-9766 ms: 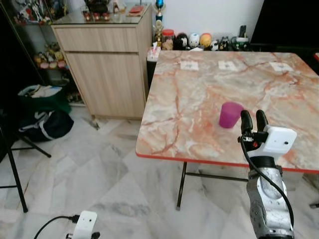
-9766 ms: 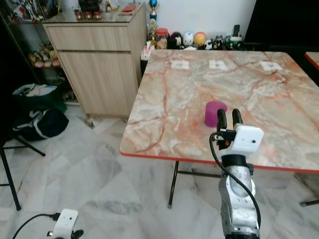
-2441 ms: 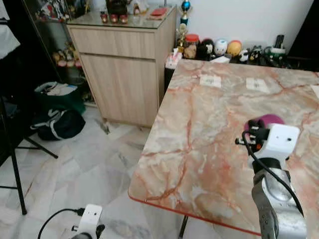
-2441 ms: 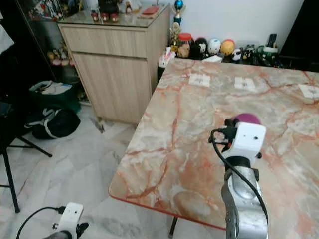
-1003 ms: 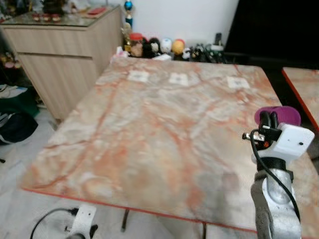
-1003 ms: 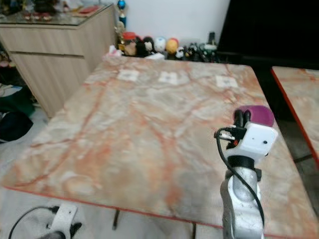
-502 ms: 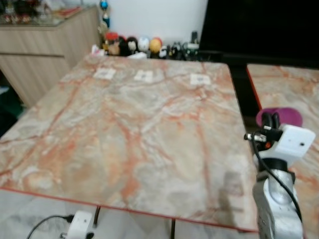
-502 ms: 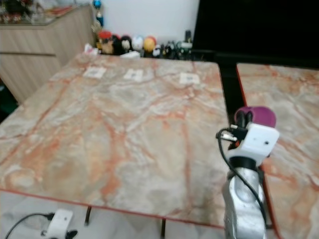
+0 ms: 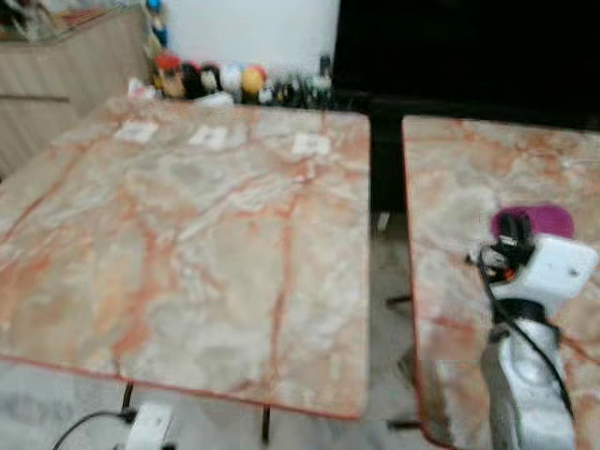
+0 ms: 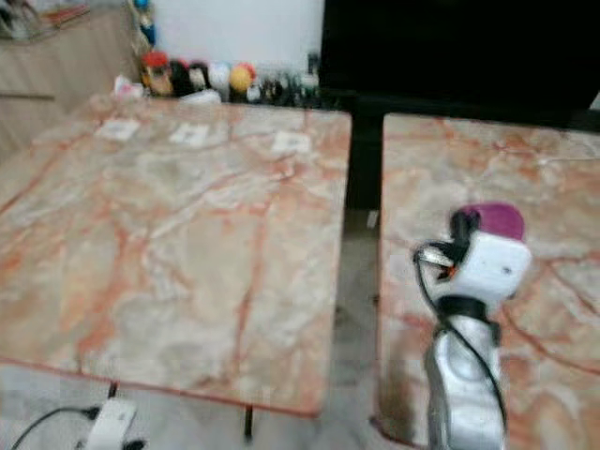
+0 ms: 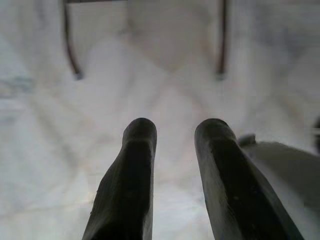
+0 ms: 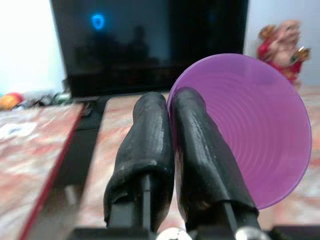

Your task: Setting the table

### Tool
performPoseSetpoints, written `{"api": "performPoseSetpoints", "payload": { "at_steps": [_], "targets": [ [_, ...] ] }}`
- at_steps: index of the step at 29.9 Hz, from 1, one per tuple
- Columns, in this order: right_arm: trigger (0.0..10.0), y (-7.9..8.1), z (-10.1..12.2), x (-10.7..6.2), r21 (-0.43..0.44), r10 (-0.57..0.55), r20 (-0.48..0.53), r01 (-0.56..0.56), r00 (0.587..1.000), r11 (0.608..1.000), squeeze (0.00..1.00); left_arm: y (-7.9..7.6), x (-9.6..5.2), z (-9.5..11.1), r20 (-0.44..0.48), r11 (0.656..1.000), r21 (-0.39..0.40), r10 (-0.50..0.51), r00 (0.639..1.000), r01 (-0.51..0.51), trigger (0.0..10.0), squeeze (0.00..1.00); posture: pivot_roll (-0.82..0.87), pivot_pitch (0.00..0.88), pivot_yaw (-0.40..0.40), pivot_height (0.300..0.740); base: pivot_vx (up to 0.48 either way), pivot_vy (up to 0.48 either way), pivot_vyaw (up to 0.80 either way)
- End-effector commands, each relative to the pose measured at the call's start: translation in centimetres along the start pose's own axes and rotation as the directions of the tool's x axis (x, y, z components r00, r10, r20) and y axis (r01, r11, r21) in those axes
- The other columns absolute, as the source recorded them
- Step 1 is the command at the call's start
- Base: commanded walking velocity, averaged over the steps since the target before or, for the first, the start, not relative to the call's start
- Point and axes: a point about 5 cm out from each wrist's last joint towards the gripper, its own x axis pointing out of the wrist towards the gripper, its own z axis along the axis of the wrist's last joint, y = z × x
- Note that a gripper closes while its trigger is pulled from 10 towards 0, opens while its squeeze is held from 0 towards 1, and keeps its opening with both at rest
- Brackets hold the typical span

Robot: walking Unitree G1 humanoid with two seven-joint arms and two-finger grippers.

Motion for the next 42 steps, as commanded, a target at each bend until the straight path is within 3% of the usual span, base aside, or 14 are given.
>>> {"api": "performPoseSetpoints", "payload": {
  "at_steps": [1,8,16,27,30,32,37,42],
  "targets": [
    [10.0,0.8,0.5,0.1,0.016,0.019,0.019,-0.019,1.000,1.000,0.00,0.8,-0.3,-0.7,-0.025,1.000,0.007,0.017,1.000,-0.017,10.0,0.00,0.02,0.002,0.000,0.740,0.000,-0.480,0.00],
    [10.0,0.5,0.5,0.2,0.008,0.010,0.017,-0.010,1.000,1.000,0.00,0.8,-0.3,-0.7,-0.026,1.000,0.003,0.019,0.999,-0.019,10.0,0.00,0.02,0.003,0.000,0.740,0.000,-0.477,0.00],
    [10.0,0.4,0.5,0.2,0.003,0.000,0.015,0.000,1.000,1.000,0.00,0.1,0.1,0.2,-0.008,1.000,-0.003,0.012,1.000,-0.012,10.0,0.00,0.02,0.004,-0.001,0.740,0.000,0.000,0.00],
    [10.0,-1.1,0.0,0.9,-0.093,-0.106,-0.060,0.100,0.992,0.991,0.00,-0.2,0.3,0.8,0.003,1.000,-0.005,0.000,1.000,0.000,10.0,0.00,0.02,0.003,-0.002,0.740,0.000,0.000,0.00],
    [10.0,-2.3,-1.3,0.9,-0.152,-0.227,-0.195,0.200,0.954,0.968,0.00,-0.1,0.3,0.8,0.002,1.000,-0.006,0.000,1.000,0.000,10.0,0.00,0.01,0.003,0.000,0.740,0.000,0.000,0.00],
    [10.0,-2.5,-1.8,0.9,-0.180,-0.245,-0.249,0.203,0.937,0.962,0.00,-0.1,0.2,0.7,0.001,1.000,-0.007,0.001,1.000,-0.001,10.0,0.00,0.01,0.003,0.000,0.740,0.000,0.000,0.00],
    [10.0,-2.2,-2.3,0.8,-0.224,-0.211,-0.322,0.142,0.923,0.964,0.00,-0.1,0.2,0.6,-0.001,1.000,-0.007,-0.001,1.000,0.001,10.0,0.00,0.01,0.003,0.000,0.740,0.000,0.000,0.00],
    [10.0,-1.6,-2.1,1.0,-0.212,-0.156,-0.395,0.075,0.905,0.974,0.00,-0.3,0.2,0.6,-0.002,1.000,-0.008,-0.004,1.000,0.004,10.0,0.00,0.01,0.002,0.000,0.740,0.000,0.000,0.00]
  ]
}}
